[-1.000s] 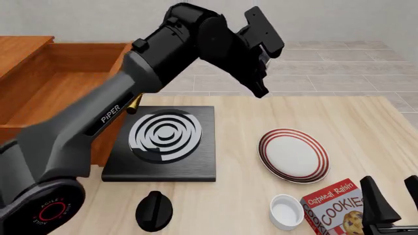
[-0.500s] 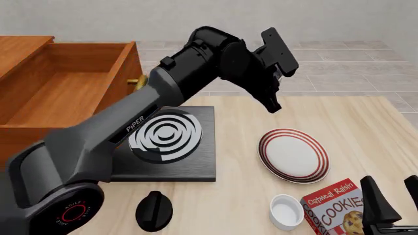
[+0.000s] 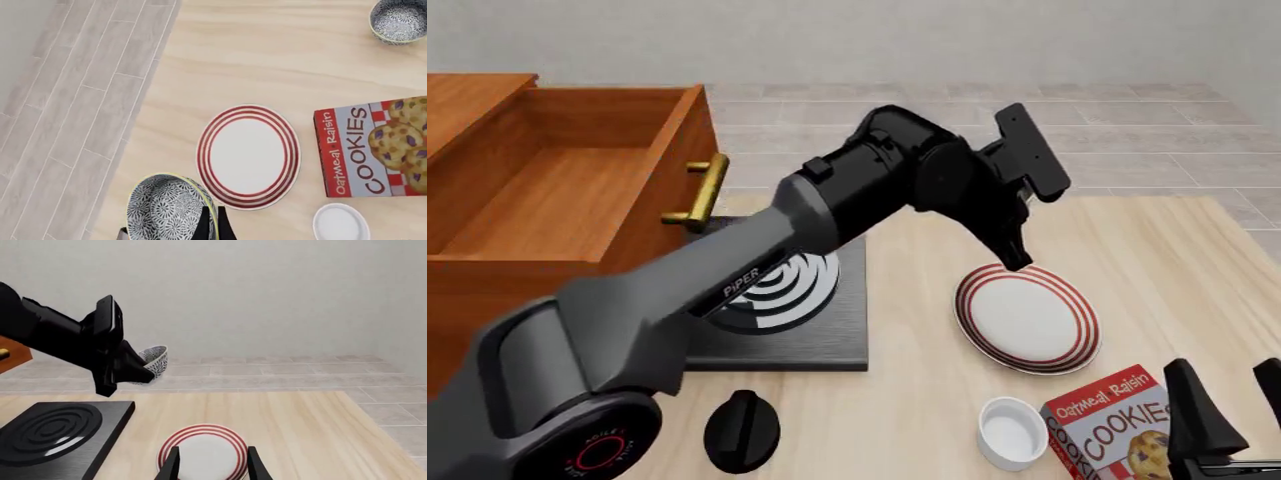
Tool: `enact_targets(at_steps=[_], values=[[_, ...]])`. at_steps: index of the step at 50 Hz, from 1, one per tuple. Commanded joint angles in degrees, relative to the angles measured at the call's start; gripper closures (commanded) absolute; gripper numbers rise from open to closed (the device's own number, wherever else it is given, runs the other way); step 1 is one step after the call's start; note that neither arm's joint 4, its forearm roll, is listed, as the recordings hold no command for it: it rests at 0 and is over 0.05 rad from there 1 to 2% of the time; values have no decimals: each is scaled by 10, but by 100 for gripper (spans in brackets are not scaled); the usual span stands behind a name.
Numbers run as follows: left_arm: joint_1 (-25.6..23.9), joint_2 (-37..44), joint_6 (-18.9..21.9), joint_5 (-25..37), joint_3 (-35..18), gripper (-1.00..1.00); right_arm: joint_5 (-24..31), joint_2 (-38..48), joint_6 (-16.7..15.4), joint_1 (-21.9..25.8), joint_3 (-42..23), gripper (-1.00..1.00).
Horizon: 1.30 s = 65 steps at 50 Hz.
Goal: Pick the akita bowl in the top layer of the wooden cabinet and place it on the plate.
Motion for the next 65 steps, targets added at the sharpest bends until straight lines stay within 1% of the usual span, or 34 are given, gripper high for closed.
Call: enact_targets(at_steps=[1, 11, 20, 27, 31, 37, 46, 56, 61, 65], values=[[-34, -11, -8, -28, 37, 100, 0, 0, 0, 0, 0, -100], [-43, -3, -13, -44, 49, 100, 1, 0, 1, -1, 0, -100], [-44, 19, -20, -49, 34, 100, 2, 0, 3, -2, -1, -100], [-53, 22, -24, -66, 41, 100, 2, 0, 6, -4, 0, -100], [-55, 33, -28, -68, 29, 100, 2, 0, 6, -3, 0, -100], [-61, 38, -34, -76, 28, 100, 2, 0, 8, -4, 0, -100], [-52, 64, -34, -73, -7, 100, 1, 0, 8, -3, 1, -100], [-59, 73, -49, -87, -3, 100, 1, 0, 7, -1, 2, -100], [-58, 85, -53, -91, -12, 100, 1, 0, 7, -1, 2, -100], [-54, 97, -58, -87, -30, 100, 1, 0, 8, -1, 1, -100]])
